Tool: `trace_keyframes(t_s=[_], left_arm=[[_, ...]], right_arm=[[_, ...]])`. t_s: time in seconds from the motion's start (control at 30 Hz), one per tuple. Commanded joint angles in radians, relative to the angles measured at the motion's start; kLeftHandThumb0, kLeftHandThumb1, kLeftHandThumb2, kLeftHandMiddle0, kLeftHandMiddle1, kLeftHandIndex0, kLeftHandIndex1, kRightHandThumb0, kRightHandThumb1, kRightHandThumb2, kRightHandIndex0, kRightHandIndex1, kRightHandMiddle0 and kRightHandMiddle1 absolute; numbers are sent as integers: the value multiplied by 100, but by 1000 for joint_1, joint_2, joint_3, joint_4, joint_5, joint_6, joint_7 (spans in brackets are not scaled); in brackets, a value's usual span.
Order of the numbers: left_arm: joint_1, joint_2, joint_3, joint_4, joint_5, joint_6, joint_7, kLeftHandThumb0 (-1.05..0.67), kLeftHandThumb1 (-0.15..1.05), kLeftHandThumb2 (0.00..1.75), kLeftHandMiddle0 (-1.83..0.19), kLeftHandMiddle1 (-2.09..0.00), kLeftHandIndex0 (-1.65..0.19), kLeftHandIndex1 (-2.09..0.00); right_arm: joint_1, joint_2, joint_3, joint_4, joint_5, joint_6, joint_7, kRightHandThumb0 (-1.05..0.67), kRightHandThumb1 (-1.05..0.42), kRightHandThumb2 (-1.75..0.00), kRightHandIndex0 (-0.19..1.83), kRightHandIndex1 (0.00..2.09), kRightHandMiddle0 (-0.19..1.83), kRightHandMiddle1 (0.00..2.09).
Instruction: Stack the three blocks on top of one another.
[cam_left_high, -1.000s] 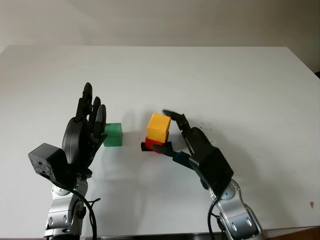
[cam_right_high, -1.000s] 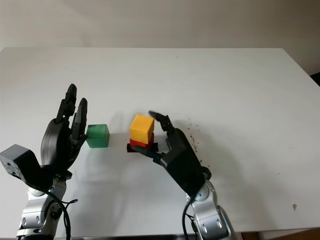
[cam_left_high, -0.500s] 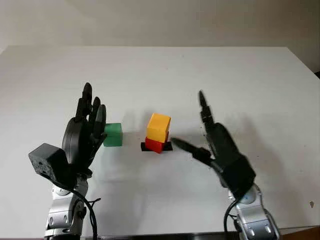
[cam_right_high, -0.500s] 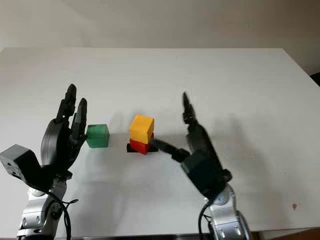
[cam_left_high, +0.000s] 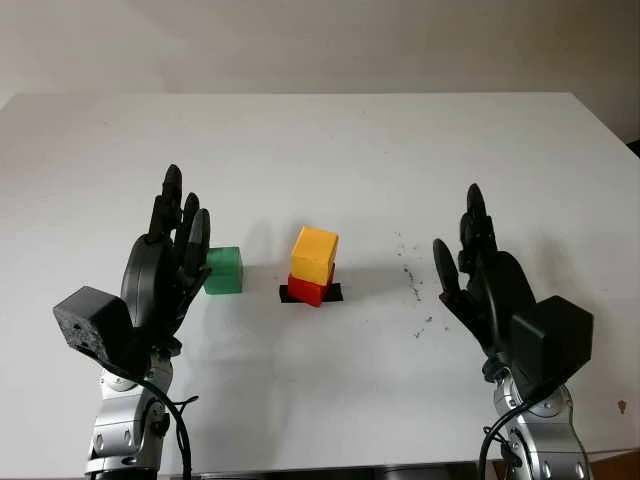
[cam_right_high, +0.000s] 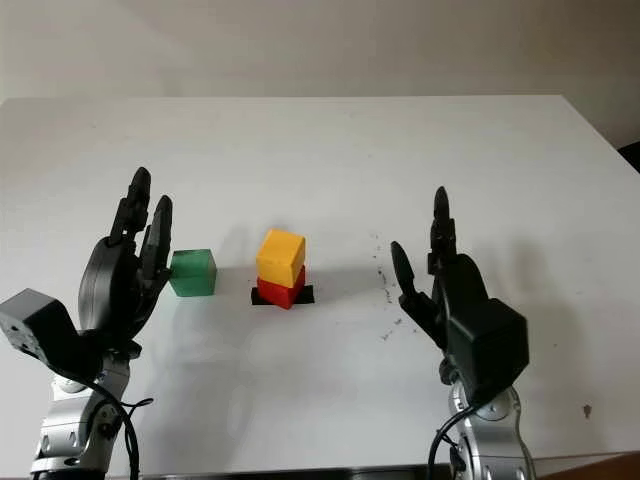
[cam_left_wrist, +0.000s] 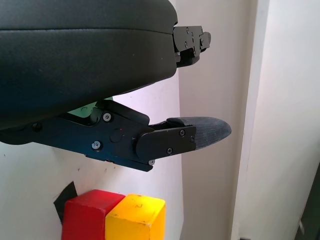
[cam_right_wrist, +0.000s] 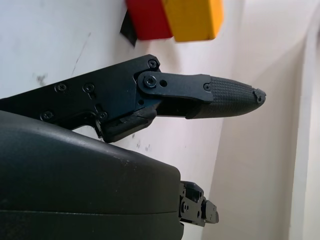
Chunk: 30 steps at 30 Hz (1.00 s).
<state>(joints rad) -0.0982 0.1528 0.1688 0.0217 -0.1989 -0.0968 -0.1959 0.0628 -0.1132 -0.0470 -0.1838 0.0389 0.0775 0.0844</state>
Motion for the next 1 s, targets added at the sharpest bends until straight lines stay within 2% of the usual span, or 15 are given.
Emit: trace_keyframes(t_s=[0.0, 0.13, 0.2, 0.27, 0.33, 0.43, 0.63, 0.83, 0.97], left_arm=[[-31, 42, 8, 1, 41, -24, 5, -59, 105, 43, -3, -8, 1, -9], [-65, 173, 2, 41, 261, -116, 71, -62, 105, 26, -28, -8, -22, -12], [-71, 268, -12, 24, 407, -131, 92, -66, 105, 22, -21, -3, -25, -11], [-75, 346, -18, -33, 497, -76, 63, -69, 105, 18, -12, -2, -25, -9], [-85, 400, -17, -79, 521, -26, 12, -68, 103, 11, -1, -2, -25, -7], [-99, 464, -29, -92, 569, 3, -28, -70, 101, 6, 4, -3, -23, -5], [-137, 580, -95, -29, 680, -57, -64, -81, 100, 5, 10, -3, -21, -5], [-166, 619, -152, -7, 735, -50, -116, -85, 98, 5, 14, -4, -18, -4], [-175, 621, -177, 26, 729, -84, -129, -89, 98, 5, 13, -5, -19, -5]], right_arm=[[0, 9, -10, -6, 20, 11, 3, -78, -105, -53, -15, 5, -13, 5], [0, 17, -9, -5, 26, 21, -3, -78, -105, -54, -15, 5, -12, 5], [1, 18, -7, -3, 18, 16, -9, -78, -105, -54, -15, 5, -12, 6], [1, 20, -4, -4, 12, 17, -17, -78, -105, -54, -14, 5, -11, 6], [1, 23, -1, -6, 9, 17, -22, -78, -105, -54, -15, 5, -11, 6], [1, 29, 3, -12, 5, 18, -26, -77, -105, -55, -15, 5, -11, 6], [4, 47, 9, -37, 3, 34, -41, -77, -105, -55, -16, 5, -12, 5], [9, 46, 15, -50, -16, 46, -53, -77, -105, -55, -16, 5, -12, 5], [14, 50, 16, -66, -22, 67, -59, -77, -105, -55, -17, 5, -11, 6]])
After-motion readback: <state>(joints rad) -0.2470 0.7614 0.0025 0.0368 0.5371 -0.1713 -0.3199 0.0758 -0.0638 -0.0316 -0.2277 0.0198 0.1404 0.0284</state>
